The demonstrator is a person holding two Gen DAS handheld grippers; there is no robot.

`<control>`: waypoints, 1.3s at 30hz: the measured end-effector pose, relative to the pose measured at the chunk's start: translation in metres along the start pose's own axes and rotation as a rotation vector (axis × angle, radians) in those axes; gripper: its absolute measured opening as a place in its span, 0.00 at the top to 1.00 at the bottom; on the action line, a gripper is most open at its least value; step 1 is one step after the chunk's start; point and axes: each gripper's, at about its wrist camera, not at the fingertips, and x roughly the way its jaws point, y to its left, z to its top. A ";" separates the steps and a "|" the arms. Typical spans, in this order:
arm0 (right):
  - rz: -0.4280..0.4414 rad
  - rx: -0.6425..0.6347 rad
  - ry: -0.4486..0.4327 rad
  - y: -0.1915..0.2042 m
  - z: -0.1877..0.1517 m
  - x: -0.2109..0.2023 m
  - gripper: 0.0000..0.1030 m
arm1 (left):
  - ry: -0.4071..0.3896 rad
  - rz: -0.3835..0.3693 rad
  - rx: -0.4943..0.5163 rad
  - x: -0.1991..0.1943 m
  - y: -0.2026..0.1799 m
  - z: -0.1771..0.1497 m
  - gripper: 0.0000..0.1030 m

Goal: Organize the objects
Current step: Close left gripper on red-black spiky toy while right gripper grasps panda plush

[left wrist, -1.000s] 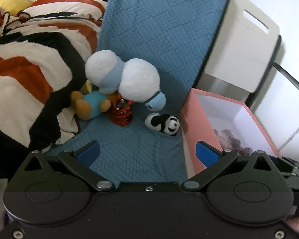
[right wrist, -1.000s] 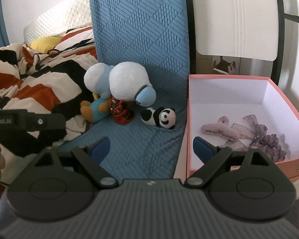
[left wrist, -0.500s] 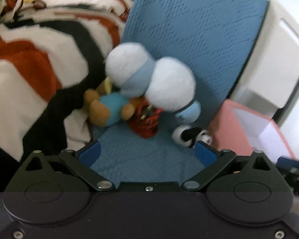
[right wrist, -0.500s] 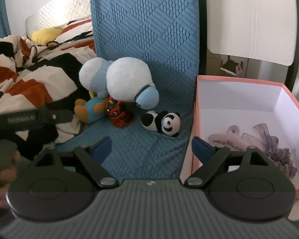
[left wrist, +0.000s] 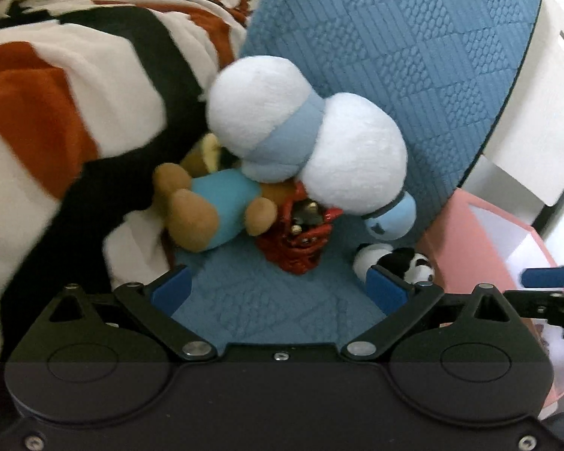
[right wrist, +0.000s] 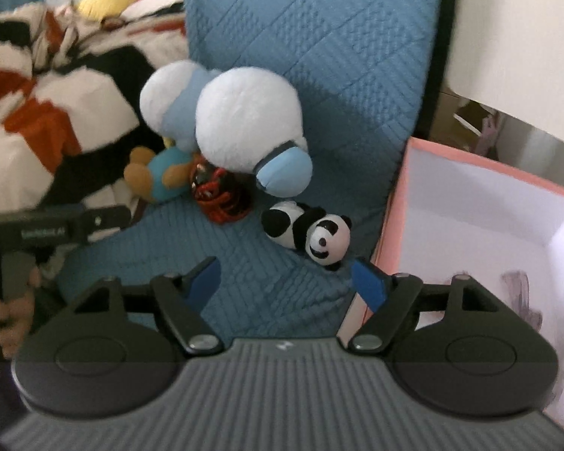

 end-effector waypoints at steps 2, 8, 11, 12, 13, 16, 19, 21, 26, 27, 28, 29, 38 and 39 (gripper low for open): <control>0.011 -0.019 0.035 -0.002 0.008 0.012 0.26 | 0.011 -0.019 0.021 0.008 -0.004 0.003 0.04; 0.012 -0.103 0.150 -0.005 0.029 0.046 0.30 | 0.048 -0.098 0.049 0.043 -0.011 0.017 0.06; 0.000 -0.143 0.169 -0.007 0.038 0.061 0.31 | 0.068 -0.131 0.055 0.060 -0.011 0.024 0.13; -0.001 -0.157 0.177 -0.007 0.040 0.066 0.31 | 0.085 -0.157 0.048 0.067 -0.010 0.027 0.15; -0.001 -0.172 0.187 -0.008 0.043 0.071 0.31 | 0.093 -0.171 0.038 0.072 -0.009 0.028 0.16; 0.015 -0.234 0.226 -0.007 0.049 0.088 0.31 | 0.105 -0.162 0.027 0.088 -0.007 0.033 0.19; 0.042 -0.285 0.273 -0.004 0.054 0.103 0.30 | 0.120 -0.155 0.017 0.101 -0.006 0.037 0.26; 0.034 -0.324 0.285 0.001 0.056 0.110 0.31 | 0.128 -0.155 0.008 0.108 -0.006 0.039 0.27; 0.045 -0.377 0.300 0.013 0.060 0.129 0.30 | 0.145 -0.160 0.019 0.122 -0.009 0.040 0.32; 0.038 -0.394 0.302 0.015 0.060 0.133 0.30 | 0.142 -0.151 0.021 0.124 -0.009 0.040 0.32; 0.027 -0.418 0.303 0.017 0.059 0.138 0.30 | 0.144 -0.144 0.019 0.128 -0.010 0.041 0.33; 0.017 -0.440 0.306 0.019 0.059 0.142 0.30 | 0.145 -0.142 0.014 0.130 -0.009 0.042 0.33; -0.062 -0.543 0.400 0.023 0.053 0.178 0.28 | 0.139 -0.103 0.013 0.147 -0.016 0.043 0.33; -0.077 -0.560 0.402 0.024 0.053 0.181 0.28 | 0.131 -0.094 0.008 0.148 -0.016 0.043 0.33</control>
